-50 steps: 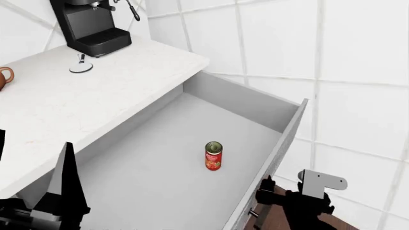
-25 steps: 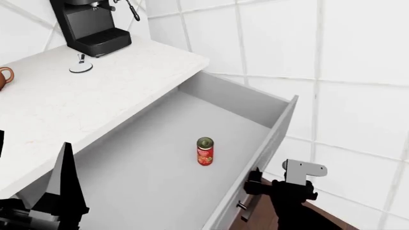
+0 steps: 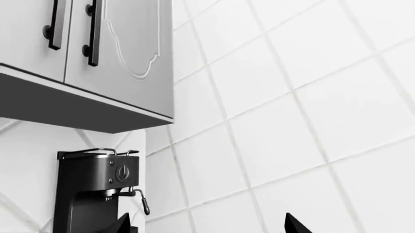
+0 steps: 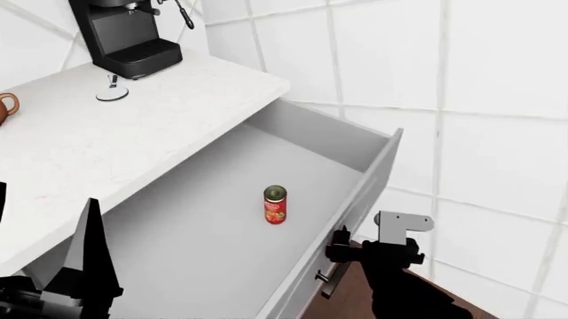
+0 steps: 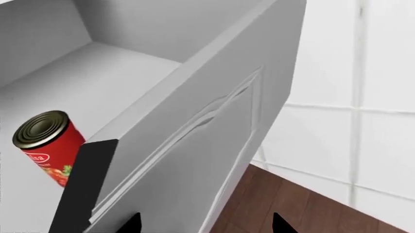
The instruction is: Close the right drawer.
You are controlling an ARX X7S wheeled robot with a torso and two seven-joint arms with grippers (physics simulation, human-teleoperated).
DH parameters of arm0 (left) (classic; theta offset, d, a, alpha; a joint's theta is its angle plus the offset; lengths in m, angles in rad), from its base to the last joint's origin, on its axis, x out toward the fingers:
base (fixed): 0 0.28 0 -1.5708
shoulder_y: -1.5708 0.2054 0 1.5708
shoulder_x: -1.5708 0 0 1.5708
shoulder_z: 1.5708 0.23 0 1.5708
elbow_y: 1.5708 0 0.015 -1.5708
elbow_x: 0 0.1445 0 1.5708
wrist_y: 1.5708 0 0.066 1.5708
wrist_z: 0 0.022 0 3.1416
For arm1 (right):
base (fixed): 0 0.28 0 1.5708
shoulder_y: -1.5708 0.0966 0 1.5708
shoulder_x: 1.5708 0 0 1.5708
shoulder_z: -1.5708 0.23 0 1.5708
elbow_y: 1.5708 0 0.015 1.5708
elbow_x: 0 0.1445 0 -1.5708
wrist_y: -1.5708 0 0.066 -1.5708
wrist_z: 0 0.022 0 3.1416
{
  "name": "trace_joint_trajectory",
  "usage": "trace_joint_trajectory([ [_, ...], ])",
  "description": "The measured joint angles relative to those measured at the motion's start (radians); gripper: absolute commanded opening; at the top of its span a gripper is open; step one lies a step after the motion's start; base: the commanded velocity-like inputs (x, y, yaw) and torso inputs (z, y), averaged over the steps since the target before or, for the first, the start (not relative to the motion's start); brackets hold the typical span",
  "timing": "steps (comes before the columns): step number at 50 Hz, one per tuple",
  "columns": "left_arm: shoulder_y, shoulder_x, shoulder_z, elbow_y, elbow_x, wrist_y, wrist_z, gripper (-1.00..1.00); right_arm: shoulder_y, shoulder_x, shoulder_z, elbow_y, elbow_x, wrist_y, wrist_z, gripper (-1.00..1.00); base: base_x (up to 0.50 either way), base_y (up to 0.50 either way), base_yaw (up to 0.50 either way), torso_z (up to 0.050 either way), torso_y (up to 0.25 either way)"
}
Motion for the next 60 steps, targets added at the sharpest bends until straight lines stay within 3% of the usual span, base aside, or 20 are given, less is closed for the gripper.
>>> trace_joint_trajectory([
  [60, 0.010, 0.002, -0.007, -0.005, -0.011, 0.010, 0.007, 1.00, 0.089, -0.233, -0.055, 0.232, -0.036, 0.128, -0.166, 1.00, 0.00, 0.00, 0.00, 0.000, 0.000],
])
